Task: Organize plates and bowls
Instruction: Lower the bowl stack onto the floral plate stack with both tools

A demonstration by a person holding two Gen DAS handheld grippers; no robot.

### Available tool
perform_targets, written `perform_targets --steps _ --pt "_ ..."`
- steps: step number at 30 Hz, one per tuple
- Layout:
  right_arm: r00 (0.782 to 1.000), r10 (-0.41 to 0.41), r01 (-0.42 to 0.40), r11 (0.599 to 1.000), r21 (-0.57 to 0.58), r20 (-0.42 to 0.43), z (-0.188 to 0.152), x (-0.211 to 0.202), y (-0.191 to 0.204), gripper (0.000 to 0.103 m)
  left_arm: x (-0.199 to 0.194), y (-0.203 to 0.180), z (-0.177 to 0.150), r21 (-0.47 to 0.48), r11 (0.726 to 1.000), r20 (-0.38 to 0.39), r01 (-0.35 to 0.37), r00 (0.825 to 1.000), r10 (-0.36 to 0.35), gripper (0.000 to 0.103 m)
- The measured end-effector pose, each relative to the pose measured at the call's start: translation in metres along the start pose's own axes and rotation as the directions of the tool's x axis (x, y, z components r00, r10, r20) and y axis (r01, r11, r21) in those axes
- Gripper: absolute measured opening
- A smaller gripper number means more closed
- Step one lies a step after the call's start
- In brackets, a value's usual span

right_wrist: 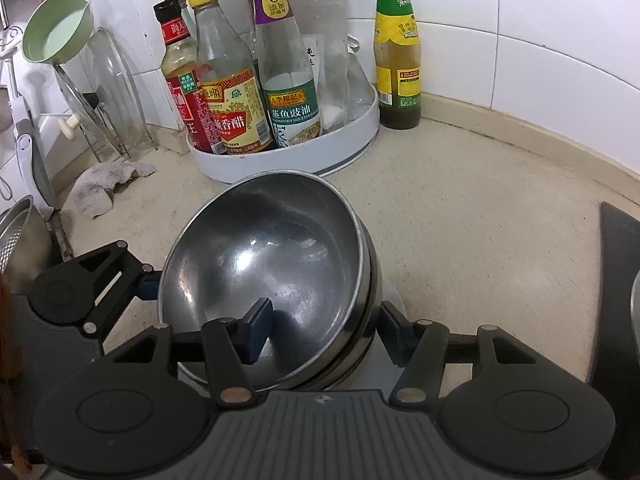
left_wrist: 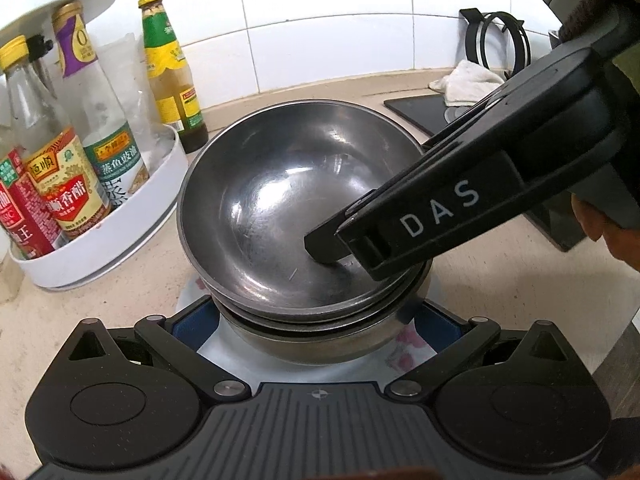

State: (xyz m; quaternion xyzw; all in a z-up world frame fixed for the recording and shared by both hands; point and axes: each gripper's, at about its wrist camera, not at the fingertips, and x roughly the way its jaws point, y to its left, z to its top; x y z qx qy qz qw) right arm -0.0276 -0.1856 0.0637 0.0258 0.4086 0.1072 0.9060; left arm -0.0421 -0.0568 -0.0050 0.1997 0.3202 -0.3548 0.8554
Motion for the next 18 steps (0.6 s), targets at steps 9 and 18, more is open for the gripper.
perform_targets --steps 9,18 --pt "1.000 -0.014 0.014 1.000 0.012 -0.020 -0.012 -0.006 0.004 0.055 -0.001 -0.007 -0.004 0.053 0.998 -0.016 -0.021 1.000 0.022 0.103" --pt "1.000 -0.019 0.019 1.000 0.017 -0.024 -0.022 -0.013 0.006 0.055 -0.006 -0.011 -0.006 0.038 0.998 -0.013 -0.042 0.999 0.042 0.103"
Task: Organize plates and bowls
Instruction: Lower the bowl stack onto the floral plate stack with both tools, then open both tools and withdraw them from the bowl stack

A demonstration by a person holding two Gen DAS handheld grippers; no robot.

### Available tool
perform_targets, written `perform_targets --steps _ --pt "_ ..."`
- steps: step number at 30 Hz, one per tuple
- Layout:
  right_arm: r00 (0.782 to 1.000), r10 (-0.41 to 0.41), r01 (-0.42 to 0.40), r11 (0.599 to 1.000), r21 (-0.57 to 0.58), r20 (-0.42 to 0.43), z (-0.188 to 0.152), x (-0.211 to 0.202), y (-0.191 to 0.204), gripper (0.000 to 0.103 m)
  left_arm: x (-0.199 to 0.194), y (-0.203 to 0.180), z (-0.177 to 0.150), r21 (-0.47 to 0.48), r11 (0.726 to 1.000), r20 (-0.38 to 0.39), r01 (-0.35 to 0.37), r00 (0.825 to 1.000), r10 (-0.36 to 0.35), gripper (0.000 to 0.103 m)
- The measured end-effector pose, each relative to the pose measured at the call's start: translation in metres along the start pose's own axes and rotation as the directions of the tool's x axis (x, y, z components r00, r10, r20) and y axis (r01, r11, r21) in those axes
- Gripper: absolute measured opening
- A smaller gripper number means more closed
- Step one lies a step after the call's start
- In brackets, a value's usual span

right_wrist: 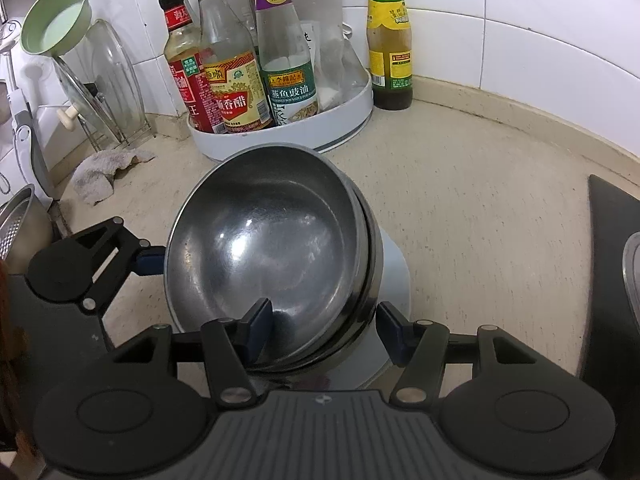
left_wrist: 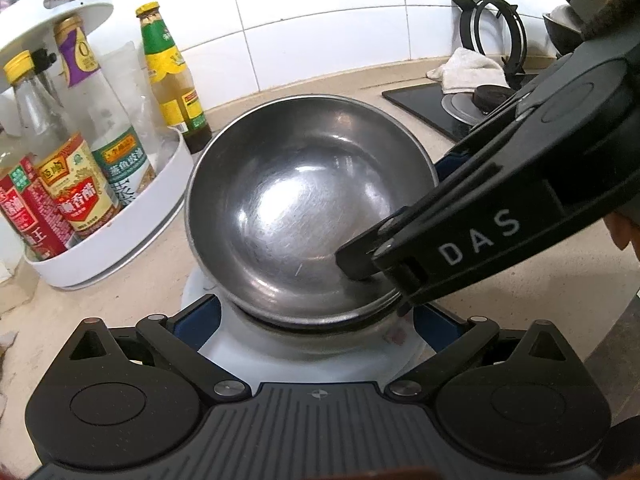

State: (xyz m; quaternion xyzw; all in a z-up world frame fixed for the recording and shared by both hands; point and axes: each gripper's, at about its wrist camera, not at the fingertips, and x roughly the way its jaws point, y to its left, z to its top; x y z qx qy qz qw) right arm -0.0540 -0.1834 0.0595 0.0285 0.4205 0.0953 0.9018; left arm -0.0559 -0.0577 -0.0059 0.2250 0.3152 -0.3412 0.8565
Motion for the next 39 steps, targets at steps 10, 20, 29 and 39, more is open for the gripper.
perform_targets --steps 10,20,29,39 --pt "1.000 -0.011 0.011 1.000 0.006 0.005 -0.005 -0.007 0.005 0.055 -0.009 0.000 -0.007 -0.021 0.999 -0.006 -0.038 0.999 0.038 0.103" --pt "1.000 -0.024 0.024 1.000 0.011 0.019 -0.011 -0.015 0.010 0.055 -0.019 -0.001 -0.008 -0.032 0.997 0.004 -0.064 0.998 0.064 0.103" --pt "0.999 -0.039 0.039 0.999 0.016 0.036 -0.017 -0.024 0.012 0.055 -0.025 -0.006 -0.008 -0.036 0.996 0.031 -0.078 0.996 0.079 0.103" --pt "0.998 -0.035 0.035 0.999 0.004 0.052 -0.020 -0.030 0.015 0.050 -0.032 -0.017 -0.004 -0.005 0.996 0.083 -0.087 0.993 0.087 0.098"
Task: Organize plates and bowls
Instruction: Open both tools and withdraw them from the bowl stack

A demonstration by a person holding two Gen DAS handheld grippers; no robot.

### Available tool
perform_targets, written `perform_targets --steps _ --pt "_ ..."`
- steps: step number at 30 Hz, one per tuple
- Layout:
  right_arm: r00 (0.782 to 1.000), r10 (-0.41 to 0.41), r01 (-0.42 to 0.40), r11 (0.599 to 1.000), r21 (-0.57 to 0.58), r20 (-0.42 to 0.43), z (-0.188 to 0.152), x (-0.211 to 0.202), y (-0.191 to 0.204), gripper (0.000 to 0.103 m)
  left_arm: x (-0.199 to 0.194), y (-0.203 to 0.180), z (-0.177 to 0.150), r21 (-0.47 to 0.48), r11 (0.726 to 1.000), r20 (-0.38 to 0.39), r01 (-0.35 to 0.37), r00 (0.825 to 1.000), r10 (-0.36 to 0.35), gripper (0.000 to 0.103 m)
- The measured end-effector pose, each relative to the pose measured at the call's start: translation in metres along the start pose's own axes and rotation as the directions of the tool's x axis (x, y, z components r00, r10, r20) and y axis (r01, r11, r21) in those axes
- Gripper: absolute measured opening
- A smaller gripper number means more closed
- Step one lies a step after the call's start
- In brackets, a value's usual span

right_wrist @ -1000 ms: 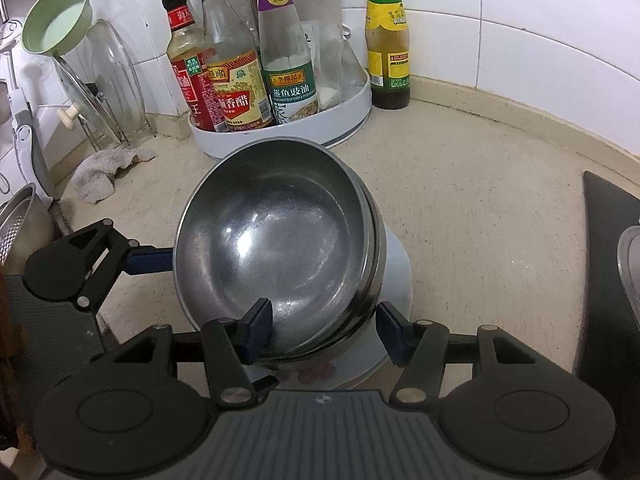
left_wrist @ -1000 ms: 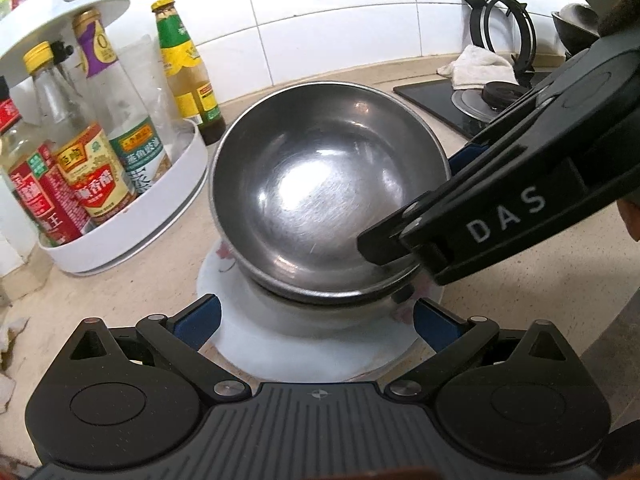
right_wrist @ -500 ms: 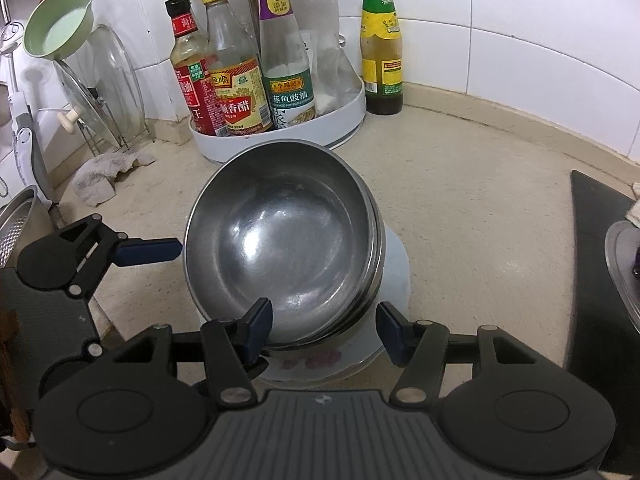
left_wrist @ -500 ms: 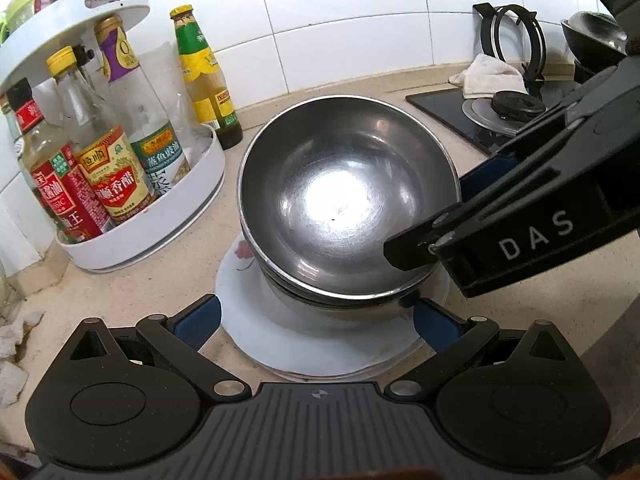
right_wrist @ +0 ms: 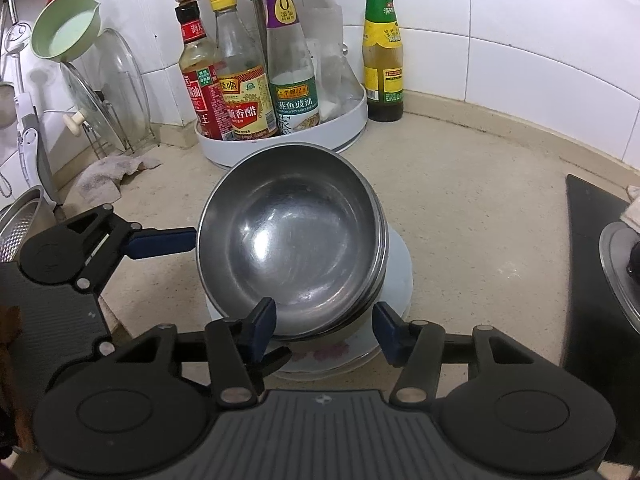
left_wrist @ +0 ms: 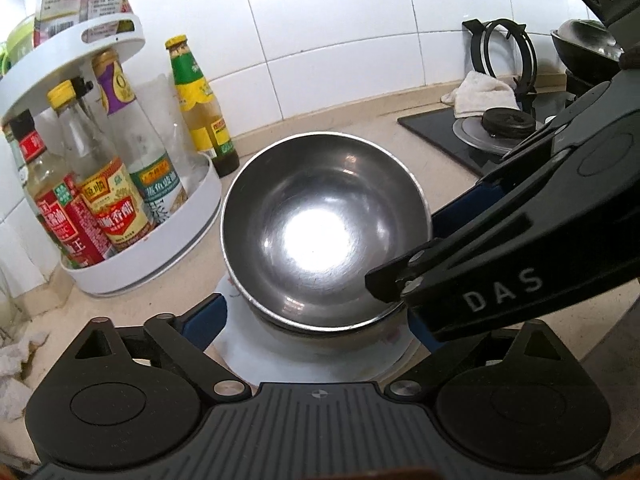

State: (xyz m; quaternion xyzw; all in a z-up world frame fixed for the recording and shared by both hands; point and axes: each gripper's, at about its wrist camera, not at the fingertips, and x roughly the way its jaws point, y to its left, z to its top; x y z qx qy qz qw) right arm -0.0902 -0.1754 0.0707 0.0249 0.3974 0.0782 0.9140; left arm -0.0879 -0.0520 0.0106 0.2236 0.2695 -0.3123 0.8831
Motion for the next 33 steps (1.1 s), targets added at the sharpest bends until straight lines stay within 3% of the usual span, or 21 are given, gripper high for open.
perform_targets --steps 16,21,25,33 --pt "1.000 0.009 -0.008 1.000 0.024 -0.015 0.002 0.000 -0.002 0.049 0.006 -0.002 -0.003 -0.019 0.999 -0.041 0.030 0.999 -0.030 0.090" --pt "1.000 0.015 -0.014 1.000 0.011 -0.011 0.002 -0.004 -0.006 0.049 0.003 0.001 0.000 -0.079 0.996 -0.060 0.050 0.997 -0.055 0.095" --pt "0.999 0.035 -0.035 0.999 0.015 -0.015 0.000 -0.010 -0.011 0.050 0.001 -0.001 0.002 -0.113 0.994 -0.094 -0.010 0.996 0.000 0.103" --pt "0.998 0.062 -0.062 0.998 -0.023 -0.031 -0.013 -0.027 -0.013 0.050 -0.005 -0.008 0.004 -0.187 0.979 -0.150 -0.086 0.987 0.059 0.103"
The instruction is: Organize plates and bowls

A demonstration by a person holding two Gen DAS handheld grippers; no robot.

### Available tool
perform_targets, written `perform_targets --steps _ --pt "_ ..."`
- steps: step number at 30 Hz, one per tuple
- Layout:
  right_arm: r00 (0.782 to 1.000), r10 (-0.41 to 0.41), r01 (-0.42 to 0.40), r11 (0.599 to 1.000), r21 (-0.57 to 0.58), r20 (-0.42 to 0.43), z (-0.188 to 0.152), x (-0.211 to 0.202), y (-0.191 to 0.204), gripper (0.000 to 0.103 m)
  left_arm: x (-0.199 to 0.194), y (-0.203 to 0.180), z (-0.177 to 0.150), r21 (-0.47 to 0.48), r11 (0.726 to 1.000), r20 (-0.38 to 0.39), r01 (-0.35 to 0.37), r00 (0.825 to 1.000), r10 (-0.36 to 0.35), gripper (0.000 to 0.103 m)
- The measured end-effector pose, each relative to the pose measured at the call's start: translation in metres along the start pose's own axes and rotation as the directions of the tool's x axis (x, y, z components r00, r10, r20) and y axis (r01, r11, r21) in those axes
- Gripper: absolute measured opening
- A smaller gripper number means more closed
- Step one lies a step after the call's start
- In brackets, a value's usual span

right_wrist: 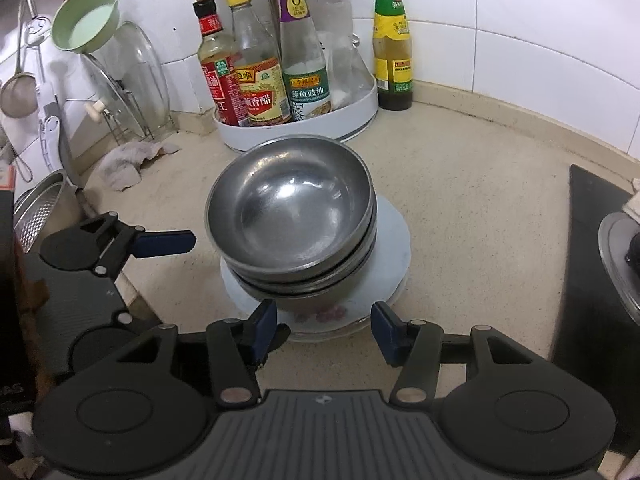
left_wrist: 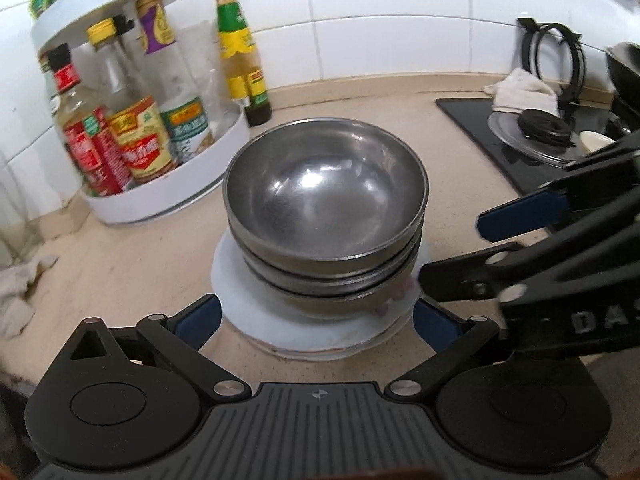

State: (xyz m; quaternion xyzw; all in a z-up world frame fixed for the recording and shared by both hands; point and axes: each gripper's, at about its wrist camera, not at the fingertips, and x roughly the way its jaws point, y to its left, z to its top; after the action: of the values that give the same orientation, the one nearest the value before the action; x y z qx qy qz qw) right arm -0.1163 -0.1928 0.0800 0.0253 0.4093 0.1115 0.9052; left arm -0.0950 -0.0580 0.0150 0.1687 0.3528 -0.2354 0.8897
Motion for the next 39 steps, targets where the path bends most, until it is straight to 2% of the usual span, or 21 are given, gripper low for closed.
perform_targets --steps 10,14,19,27,39 --pt "0.999 -0.019 0.020 1.000 -0.015 0.027 -0.012 -0.020 -0.010 0.051 -0.009 -0.006 -0.004 -0.120 0.990 -0.038 -0.079 0.996 0.075 0.103" --pt "0.999 -0.020 0.020 1.000 -0.003 0.026 -0.017 -0.024 -0.017 0.057 -0.015 -0.006 -0.008 -0.175 0.980 -0.056 -0.096 0.995 0.087 0.103" --pt "0.999 -0.023 0.024 1.000 -0.013 0.034 -0.022 -0.029 -0.018 0.057 -0.018 -0.009 -0.014 -0.196 0.970 -0.101 -0.142 0.987 0.124 0.103" --pt "0.999 -0.037 0.037 0.999 -0.003 0.009 -0.034 -0.027 -0.020 0.058 -0.026 -0.006 -0.024 -0.314 0.939 -0.135 -0.141 0.985 0.103 0.103" --pt "0.997 -0.082 0.082 0.997 -0.010 0.007 -0.048 -0.033 -0.023 0.059 -0.040 -0.013 -0.031 -0.376 0.909 -0.141 -0.179 0.981 0.134 0.103"
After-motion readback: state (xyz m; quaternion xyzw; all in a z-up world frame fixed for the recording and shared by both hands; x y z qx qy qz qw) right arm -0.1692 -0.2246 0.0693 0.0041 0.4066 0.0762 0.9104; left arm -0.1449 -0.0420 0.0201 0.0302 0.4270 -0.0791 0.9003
